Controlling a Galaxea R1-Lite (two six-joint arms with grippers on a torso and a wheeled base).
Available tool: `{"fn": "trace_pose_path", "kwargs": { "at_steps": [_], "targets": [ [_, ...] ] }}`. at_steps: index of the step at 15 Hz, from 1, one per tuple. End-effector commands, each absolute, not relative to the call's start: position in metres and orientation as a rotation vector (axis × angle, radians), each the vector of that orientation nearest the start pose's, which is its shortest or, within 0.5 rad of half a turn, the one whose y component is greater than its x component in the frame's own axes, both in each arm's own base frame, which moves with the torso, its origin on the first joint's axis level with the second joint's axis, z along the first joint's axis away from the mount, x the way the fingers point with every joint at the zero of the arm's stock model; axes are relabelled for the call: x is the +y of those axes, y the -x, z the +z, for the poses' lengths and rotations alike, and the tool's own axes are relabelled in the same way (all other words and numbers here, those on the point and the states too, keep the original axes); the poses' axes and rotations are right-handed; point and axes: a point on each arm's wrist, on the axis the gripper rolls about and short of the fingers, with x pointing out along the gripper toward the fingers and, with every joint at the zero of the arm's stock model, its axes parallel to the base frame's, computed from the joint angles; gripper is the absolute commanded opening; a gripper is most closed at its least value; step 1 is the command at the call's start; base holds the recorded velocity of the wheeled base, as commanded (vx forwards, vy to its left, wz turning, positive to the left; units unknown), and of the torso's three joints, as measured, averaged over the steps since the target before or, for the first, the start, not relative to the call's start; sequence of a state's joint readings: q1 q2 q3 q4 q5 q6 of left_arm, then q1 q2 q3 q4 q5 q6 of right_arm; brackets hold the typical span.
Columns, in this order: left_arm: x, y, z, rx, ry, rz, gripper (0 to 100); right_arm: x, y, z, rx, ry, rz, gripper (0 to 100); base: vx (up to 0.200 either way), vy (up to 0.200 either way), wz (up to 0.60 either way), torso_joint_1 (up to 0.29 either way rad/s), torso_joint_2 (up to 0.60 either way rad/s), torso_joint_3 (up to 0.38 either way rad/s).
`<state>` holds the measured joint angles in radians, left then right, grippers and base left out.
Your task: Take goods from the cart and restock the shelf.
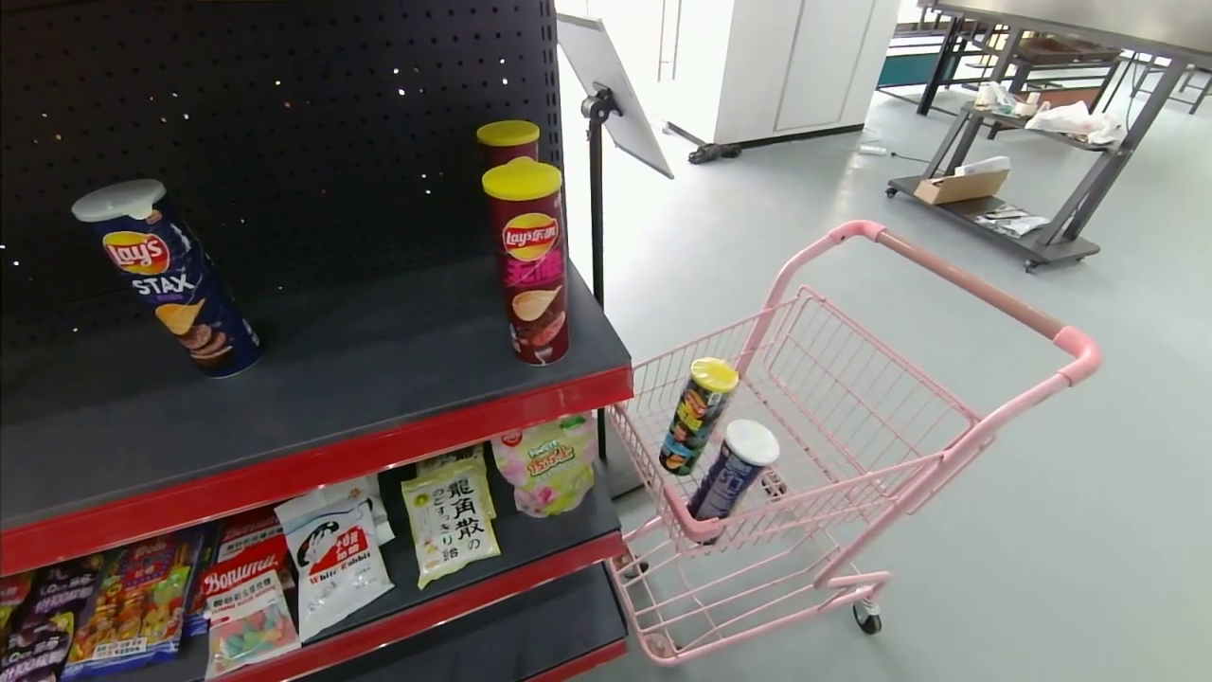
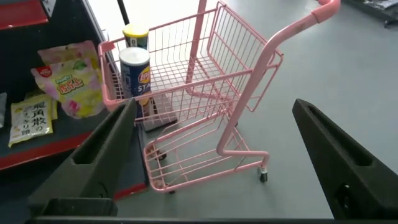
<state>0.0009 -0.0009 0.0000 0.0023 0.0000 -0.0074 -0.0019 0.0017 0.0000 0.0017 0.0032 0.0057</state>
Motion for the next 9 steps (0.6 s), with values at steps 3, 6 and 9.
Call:
{"fn": "trace_pose_path", "kwargs": {
  "at_steps": [3,6,9],
  "targets": [
    [0.0000,0.0228,0.0753,0.002,0.008,0.002,100,0.0001,0.0227,0.0754,0.003,-0.008,0.002,100,0.000,0.000,0.00,-0.137,0.36,0.209],
    [0.0000,0.0228,0.0753,0.002,0.008,0.002,100,0.0001,0.0227,0.0754,0.003,-0.008,0.002,100,0.000,0.000,0.00,-0.141,0.36,0.224],
    [0.0000,0.0228,0.0753,0.002,0.008,0.003,100,0.0001,0.0227,0.0754,0.003,-0.008,0.002,100,0.000,0.000,0.00,-0.132,0.37,0.233]
  ]
}}
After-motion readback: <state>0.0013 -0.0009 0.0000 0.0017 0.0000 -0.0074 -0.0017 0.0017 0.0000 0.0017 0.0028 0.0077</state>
